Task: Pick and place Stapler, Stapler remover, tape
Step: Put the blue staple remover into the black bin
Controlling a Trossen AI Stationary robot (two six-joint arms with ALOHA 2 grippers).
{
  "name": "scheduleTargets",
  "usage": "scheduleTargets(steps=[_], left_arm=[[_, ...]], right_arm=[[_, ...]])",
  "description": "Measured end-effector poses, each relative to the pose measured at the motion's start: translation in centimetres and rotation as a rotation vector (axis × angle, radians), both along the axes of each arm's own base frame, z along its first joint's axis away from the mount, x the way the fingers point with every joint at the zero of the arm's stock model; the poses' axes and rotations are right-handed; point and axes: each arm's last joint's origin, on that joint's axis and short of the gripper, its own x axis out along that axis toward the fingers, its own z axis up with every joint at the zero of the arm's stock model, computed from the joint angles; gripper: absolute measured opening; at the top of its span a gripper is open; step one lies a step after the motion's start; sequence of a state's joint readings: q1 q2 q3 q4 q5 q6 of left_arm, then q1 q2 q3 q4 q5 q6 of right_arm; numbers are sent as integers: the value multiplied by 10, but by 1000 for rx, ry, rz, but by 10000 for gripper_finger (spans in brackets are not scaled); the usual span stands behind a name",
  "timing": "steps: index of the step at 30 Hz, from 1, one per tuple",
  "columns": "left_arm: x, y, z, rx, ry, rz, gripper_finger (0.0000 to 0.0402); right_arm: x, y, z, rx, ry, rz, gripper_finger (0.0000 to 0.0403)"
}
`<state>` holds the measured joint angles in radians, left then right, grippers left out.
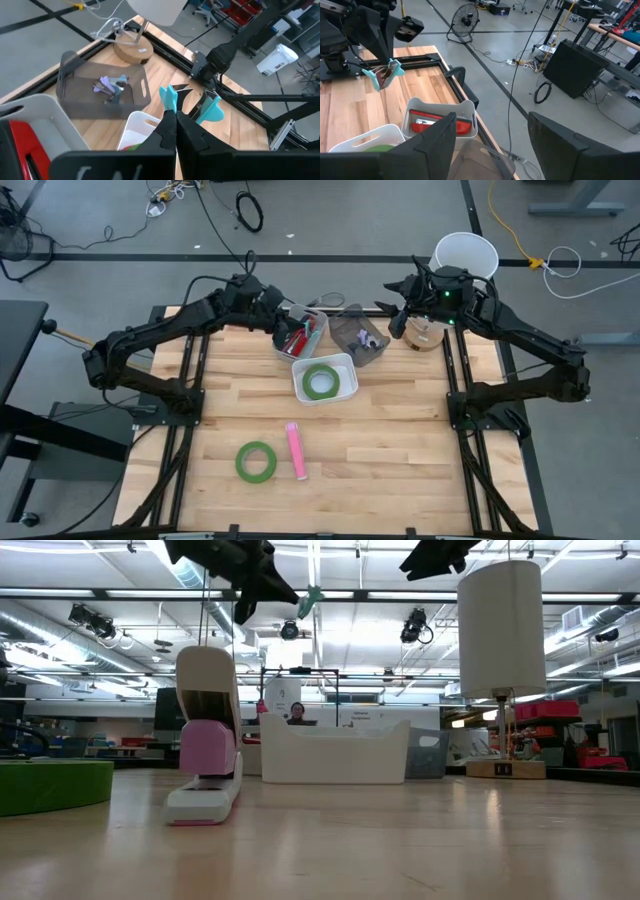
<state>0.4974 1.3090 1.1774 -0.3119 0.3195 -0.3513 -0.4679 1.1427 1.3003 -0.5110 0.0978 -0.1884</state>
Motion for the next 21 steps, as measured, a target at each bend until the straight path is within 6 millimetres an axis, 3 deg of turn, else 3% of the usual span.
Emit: scheduleTargets(steps=[11,21], left_arm=[[3,-1,1,26,-11,-17,0],[33,0,-21,20,-7,-67,0]], right_arm=[[0,0,0,0,0,0,245],[0,0,0,18,-12,-8,245]])
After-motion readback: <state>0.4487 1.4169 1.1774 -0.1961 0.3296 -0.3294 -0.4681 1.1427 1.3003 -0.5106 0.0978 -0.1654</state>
